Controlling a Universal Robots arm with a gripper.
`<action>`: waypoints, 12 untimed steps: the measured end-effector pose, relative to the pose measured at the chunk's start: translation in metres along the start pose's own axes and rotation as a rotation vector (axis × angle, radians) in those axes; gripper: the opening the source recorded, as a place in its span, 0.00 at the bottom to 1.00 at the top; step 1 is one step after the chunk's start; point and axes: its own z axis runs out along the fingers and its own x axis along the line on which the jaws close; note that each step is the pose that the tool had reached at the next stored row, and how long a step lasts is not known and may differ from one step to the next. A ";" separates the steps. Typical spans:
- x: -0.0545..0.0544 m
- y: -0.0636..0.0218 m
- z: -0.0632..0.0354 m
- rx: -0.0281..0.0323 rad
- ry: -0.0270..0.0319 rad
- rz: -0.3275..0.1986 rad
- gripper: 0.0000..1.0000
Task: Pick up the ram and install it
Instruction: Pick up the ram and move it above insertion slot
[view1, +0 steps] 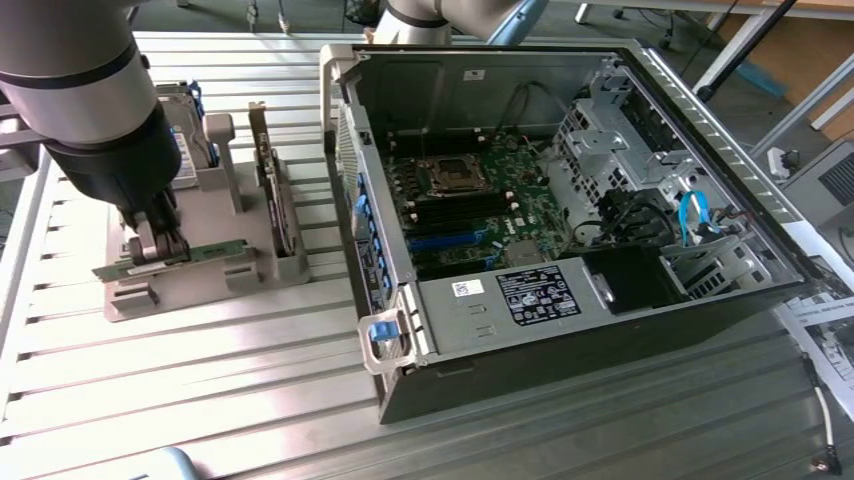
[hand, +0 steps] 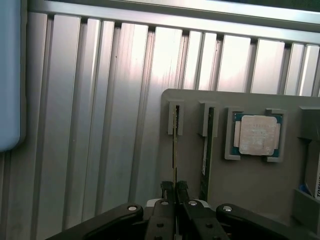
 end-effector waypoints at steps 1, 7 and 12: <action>0.000 0.0000 -0.0003 0.0000 -0.0001 0.000 0.13; 0.000 0.0000 -0.0021 -0.0002 0.0001 0.000 0.13; 0.000 -0.0001 -0.0043 -0.0001 0.0001 0.000 0.13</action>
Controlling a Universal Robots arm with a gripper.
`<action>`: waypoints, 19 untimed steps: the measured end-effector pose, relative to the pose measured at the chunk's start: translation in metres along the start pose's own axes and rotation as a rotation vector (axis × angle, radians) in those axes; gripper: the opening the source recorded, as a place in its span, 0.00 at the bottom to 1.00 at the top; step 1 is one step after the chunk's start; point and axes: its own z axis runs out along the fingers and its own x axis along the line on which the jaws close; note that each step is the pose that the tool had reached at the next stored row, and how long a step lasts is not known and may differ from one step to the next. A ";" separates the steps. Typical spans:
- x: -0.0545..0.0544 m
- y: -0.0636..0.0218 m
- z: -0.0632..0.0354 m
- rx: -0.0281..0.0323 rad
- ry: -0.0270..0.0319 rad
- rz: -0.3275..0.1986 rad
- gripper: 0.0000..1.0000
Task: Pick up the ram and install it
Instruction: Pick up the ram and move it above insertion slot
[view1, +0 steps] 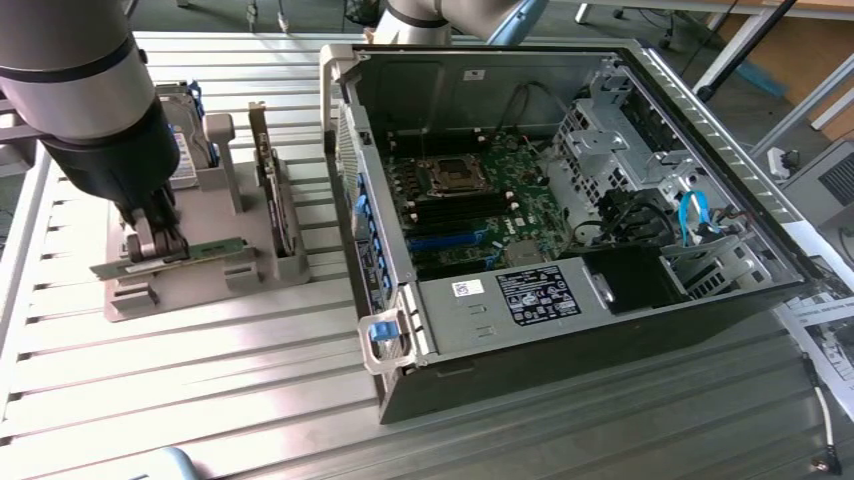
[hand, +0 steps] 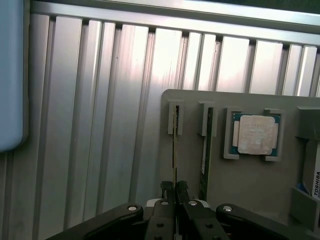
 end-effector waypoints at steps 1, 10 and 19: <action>0.000 0.0000 -0.0005 0.0000 0.0000 0.000 0.13; 0.000 -0.0001 -0.0039 0.0001 -0.0001 0.000 0.13; 0.000 -0.0001 -0.0056 0.0001 -0.0001 0.000 0.13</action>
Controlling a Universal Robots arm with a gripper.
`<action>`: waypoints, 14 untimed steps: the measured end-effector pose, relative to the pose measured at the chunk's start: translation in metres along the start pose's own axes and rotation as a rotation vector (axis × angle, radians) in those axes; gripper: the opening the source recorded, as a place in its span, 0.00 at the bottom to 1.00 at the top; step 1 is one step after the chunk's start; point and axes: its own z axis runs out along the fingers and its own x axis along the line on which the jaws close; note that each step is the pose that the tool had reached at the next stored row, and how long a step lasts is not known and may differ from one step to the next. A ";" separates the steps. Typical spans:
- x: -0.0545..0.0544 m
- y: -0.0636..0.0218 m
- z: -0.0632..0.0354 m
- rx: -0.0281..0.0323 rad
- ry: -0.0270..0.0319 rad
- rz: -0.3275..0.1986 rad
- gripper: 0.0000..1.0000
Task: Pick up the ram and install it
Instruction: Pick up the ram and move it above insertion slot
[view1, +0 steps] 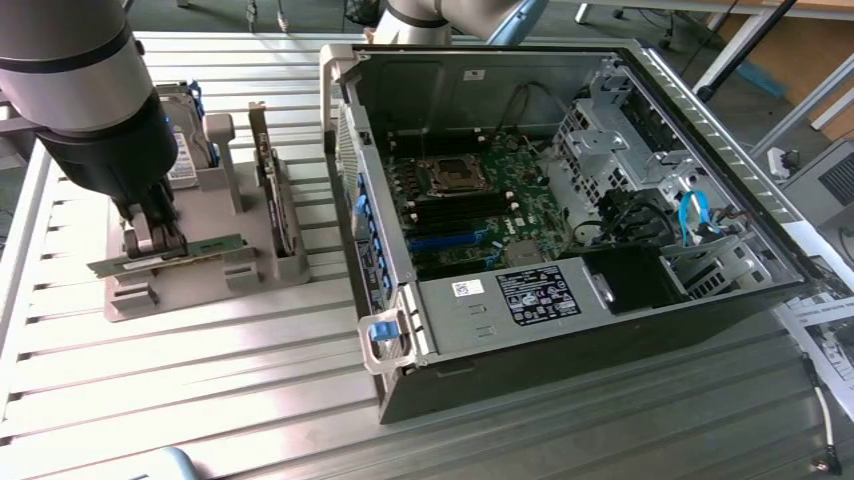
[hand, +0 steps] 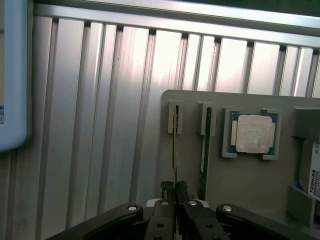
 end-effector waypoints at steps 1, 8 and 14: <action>0.000 0.0000 -0.0002 0.0000 0.0000 0.000 0.13; 0.000 0.0000 -0.0024 0.0000 0.0000 0.000 0.13; 0.000 -0.0001 -0.0047 0.0000 -0.0002 0.000 0.13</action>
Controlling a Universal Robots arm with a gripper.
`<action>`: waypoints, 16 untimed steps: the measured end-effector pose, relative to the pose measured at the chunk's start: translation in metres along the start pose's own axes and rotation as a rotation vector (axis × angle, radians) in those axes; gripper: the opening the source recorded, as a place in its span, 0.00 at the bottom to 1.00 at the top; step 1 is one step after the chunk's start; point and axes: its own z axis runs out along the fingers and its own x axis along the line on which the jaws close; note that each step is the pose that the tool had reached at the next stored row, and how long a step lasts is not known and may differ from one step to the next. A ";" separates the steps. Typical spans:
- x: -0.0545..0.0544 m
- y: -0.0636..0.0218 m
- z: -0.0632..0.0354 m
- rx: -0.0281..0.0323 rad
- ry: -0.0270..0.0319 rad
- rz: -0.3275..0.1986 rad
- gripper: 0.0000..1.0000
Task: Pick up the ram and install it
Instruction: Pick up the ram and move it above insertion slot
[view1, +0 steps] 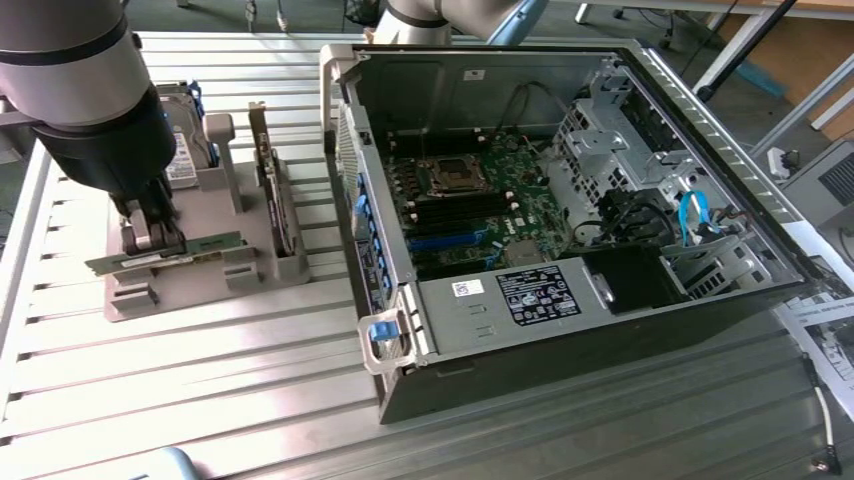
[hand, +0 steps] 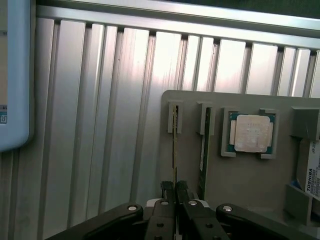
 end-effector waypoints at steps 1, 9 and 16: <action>0.000 0.0000 -0.0004 0.0000 0.0000 0.000 0.13; 0.000 -0.0001 -0.0037 0.0001 -0.0001 0.000 0.13; 0.000 -0.0001 -0.0063 0.0000 -0.0001 0.000 0.13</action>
